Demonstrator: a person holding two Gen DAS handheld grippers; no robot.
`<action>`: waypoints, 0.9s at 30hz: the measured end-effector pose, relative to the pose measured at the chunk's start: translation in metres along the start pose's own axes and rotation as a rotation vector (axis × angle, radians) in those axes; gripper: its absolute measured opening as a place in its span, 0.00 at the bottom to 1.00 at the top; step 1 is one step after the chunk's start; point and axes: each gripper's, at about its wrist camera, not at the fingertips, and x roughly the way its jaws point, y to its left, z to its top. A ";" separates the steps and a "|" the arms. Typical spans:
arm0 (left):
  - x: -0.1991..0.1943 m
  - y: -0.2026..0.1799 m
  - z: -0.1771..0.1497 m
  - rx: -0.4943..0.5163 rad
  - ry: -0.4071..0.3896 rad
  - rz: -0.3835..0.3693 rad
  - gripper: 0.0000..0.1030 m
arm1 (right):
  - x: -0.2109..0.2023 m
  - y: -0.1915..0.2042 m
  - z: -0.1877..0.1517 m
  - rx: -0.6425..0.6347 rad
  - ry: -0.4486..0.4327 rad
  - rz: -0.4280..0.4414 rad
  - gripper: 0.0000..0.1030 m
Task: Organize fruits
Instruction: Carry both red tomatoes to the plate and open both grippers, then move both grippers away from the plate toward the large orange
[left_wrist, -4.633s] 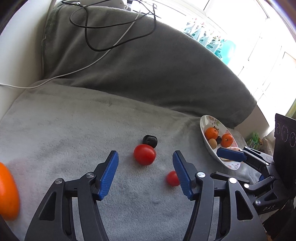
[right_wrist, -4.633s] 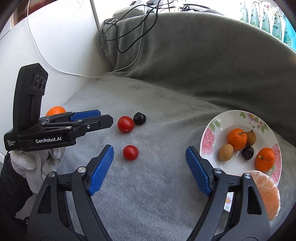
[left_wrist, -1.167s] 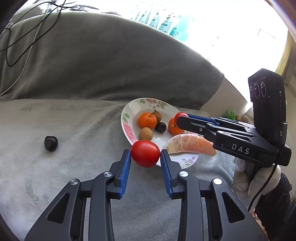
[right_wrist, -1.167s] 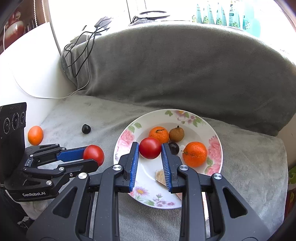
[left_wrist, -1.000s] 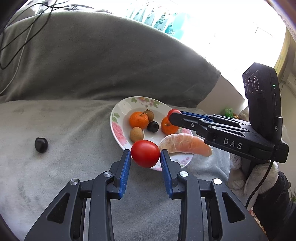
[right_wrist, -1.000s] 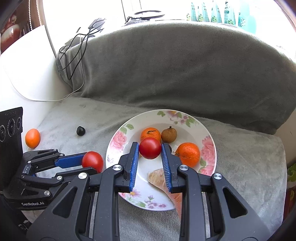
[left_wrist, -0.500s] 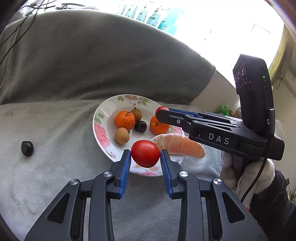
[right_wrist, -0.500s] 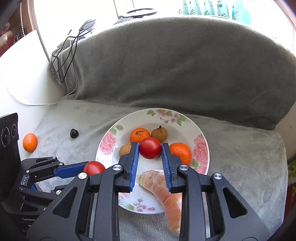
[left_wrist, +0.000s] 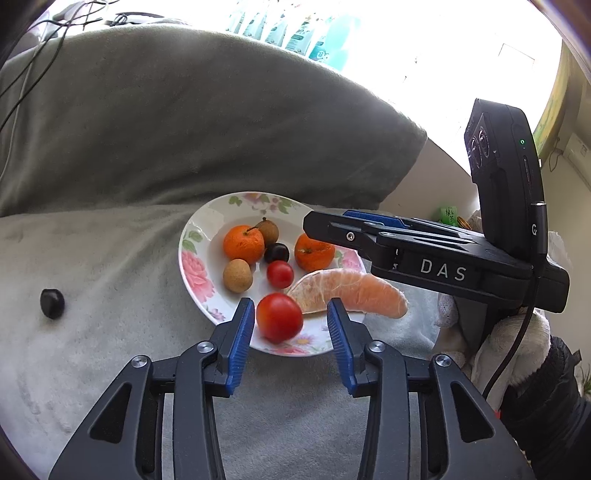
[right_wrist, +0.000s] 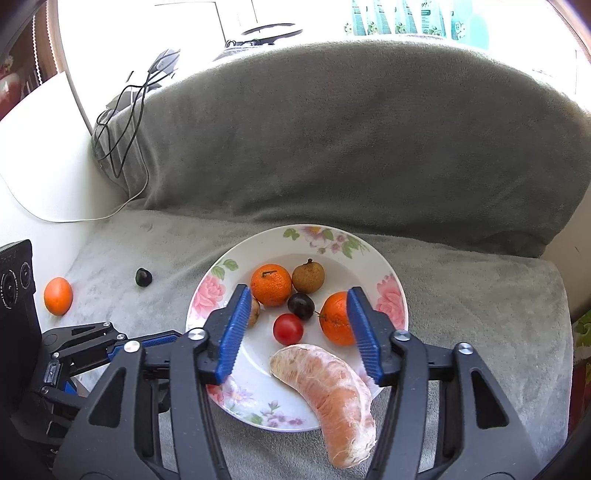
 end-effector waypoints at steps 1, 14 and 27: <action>0.000 -0.001 0.000 0.002 -0.001 0.000 0.41 | -0.001 0.000 0.001 0.001 -0.001 0.002 0.57; -0.006 -0.006 0.000 0.026 -0.014 0.026 0.73 | -0.006 0.000 0.004 0.006 -0.025 -0.029 0.86; -0.017 -0.008 -0.002 0.054 -0.036 0.082 0.77 | -0.010 0.010 0.004 -0.016 -0.025 -0.051 0.91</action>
